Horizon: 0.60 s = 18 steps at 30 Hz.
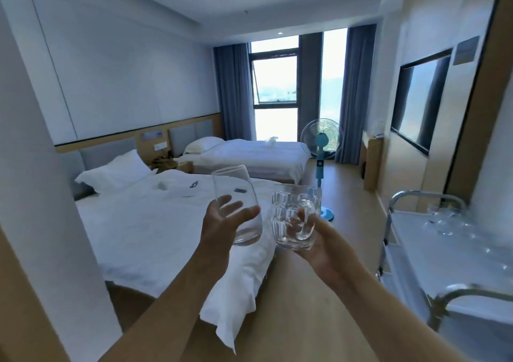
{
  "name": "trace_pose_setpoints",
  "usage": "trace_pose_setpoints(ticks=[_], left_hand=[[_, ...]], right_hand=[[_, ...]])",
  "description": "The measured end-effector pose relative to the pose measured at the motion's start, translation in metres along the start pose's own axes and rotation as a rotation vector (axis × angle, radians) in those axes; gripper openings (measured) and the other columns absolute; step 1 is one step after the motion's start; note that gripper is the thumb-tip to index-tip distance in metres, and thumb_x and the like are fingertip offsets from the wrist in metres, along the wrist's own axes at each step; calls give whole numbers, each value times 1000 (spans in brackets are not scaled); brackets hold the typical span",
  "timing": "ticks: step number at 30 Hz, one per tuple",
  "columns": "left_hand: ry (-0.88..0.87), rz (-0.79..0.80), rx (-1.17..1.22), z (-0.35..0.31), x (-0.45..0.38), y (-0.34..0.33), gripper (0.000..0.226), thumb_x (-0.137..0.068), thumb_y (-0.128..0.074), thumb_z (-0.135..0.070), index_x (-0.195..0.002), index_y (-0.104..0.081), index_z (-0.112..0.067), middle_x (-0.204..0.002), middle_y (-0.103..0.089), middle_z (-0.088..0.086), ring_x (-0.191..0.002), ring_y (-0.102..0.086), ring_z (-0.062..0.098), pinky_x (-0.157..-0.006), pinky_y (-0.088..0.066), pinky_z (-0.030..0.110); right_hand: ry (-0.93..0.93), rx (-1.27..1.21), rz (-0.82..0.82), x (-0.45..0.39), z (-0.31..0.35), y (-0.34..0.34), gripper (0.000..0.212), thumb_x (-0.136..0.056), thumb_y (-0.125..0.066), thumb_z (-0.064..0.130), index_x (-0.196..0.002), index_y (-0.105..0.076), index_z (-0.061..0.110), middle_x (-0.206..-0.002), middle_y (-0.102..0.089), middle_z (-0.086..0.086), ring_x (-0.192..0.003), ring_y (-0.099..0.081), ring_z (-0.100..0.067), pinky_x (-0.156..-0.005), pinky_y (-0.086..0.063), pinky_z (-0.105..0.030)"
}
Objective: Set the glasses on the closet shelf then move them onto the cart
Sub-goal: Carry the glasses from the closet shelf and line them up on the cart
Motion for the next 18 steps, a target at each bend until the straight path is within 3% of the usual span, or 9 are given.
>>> trace_pose_setpoints(ticks=[2,4,5,8,11,13,15,18], left_hand=[[23,54,15,6,-15,-6,96,-57,-95,-34,-139,-48,-24,-130,-63,-2,-108,-65,13,-69,-57,26],[40,103,40,9,-26,-11,90,-62,-93,-29,-138,-47,-23,-128,-62,-1,-105,-65,14,-58,-56,21],[50,137,43,12,-33,-13,90,-61,-93,-30,-138,-47,-23,-128,-62,-1,-105,-65,14,-58,-56,21],[56,194,28,22,-54,-16,102,-51,-97,-42,-138,-48,-24,-130,-63,0,-110,-66,19,-72,-60,31],[83,244,13,35,-69,-24,112,-41,-92,-54,-139,-47,-24,-130,-64,1,-116,-65,23,-97,-55,48],[86,305,-7,44,-76,-35,104,-50,-90,-53,-139,-47,-24,-129,-64,-1,-115,-65,21,-96,-56,46],[98,360,-18,54,-83,-48,93,-55,-88,-50,-136,-48,-26,-127,-65,-1,-112,-67,18,-95,-57,46],[130,431,16,70,-91,-74,78,-61,-94,-40,-126,-53,-27,-121,-67,0,-107,-70,17,-97,-56,50]], right_hand=[[24,-48,27,-6,-1,3,58,-57,-97,32,-105,-75,10,-114,-69,-18,-100,-69,-31,-95,-55,-52],[34,-39,20,-9,-4,8,27,-88,-74,21,-113,-74,13,-118,-68,-18,-104,-69,-33,-94,-55,-52],[43,-31,-15,-12,-7,14,23,-95,-64,17,-115,-73,14,-118,-68,-17,-103,-69,-34,-92,-55,-53],[66,4,-98,-16,-10,18,26,-88,-71,17,-114,-73,15,-116,-68,-18,-99,-70,-33,-85,-57,-51],[101,54,-143,-15,-7,22,67,-57,-97,27,-117,-70,12,-113,-70,-16,-99,-71,-32,-84,-58,-49],[132,117,-194,-12,-1,28,73,-47,-101,31,-112,-72,16,-110,-70,-14,-97,-70,-31,-83,-59,-48],[166,159,-226,-8,6,35,71,-49,-100,31,-113,-72,17,-107,-71,-12,-97,-70,-30,-83,-58,-45],[200,200,-250,-6,16,56,75,-70,-88,25,-136,-57,6,-117,-65,-19,-107,-64,-36,-95,-53,-51]])
Point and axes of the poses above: each hand's wrist, its own x-axis away from the middle knuckle, its own y-axis out of the back of the hand, z = x × y, the point moved 7 cm from there along -x, towards the middle knuckle
